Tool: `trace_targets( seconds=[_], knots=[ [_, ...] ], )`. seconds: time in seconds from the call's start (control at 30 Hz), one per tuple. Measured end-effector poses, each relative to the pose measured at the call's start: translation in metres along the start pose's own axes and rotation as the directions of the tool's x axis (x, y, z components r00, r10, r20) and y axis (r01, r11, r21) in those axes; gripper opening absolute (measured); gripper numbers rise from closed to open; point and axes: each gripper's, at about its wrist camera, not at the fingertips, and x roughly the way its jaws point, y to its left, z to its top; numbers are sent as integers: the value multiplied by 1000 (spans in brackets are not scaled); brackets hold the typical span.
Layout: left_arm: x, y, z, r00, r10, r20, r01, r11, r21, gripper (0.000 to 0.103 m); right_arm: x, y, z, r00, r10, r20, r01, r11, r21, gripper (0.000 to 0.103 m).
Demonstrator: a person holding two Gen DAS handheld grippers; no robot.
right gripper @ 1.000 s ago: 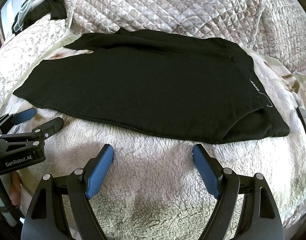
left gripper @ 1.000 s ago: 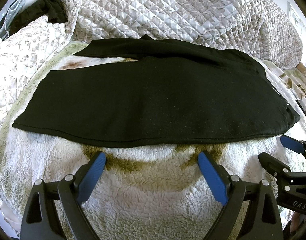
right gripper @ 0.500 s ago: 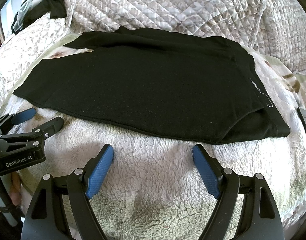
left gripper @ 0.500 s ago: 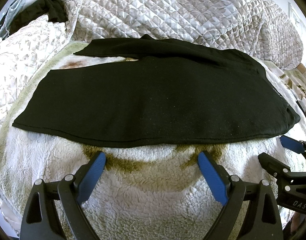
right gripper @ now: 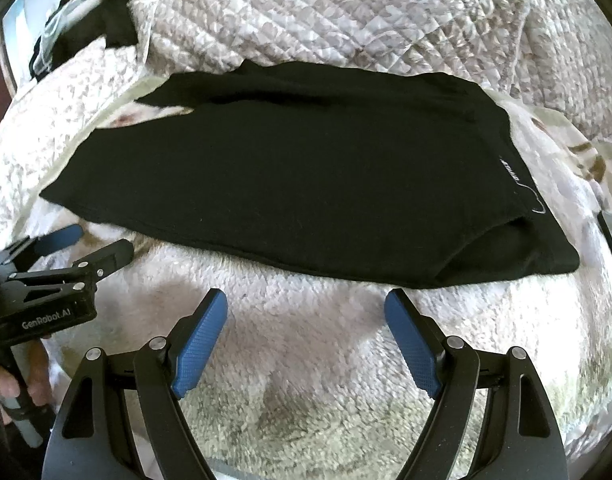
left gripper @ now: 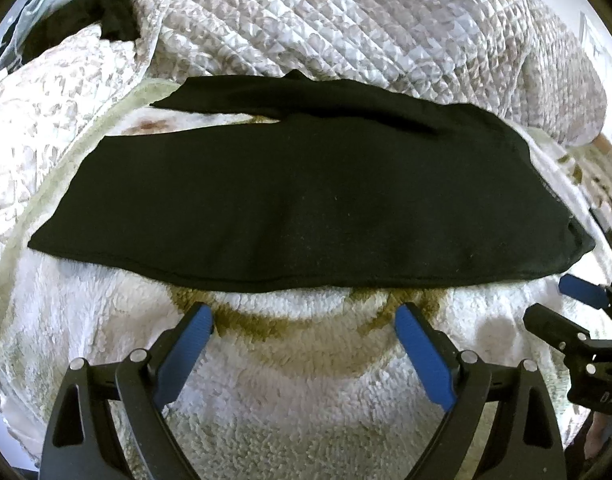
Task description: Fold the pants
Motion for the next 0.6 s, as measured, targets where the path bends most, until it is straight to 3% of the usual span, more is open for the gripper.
trace_targets(
  seconds=[0.27, 0.47, 0.6],
  knots=[
    [-15, 11, 5, 998, -18, 66, 19, 999, -28, 94, -10, -29, 0, 1000, 6, 12, -7, 996, 93, 81],
    [-33, 51, 10, 984, 70, 164, -45, 987, -153, 94, -17, -59, 2, 999, 5, 41, -13, 979, 201, 81],
    [-33, 84, 10, 982, 107, 156, -61, 960, -272, 92, -20, -84, 1, 998, 3, 62, -21, 953, 303, 81]
  ],
)
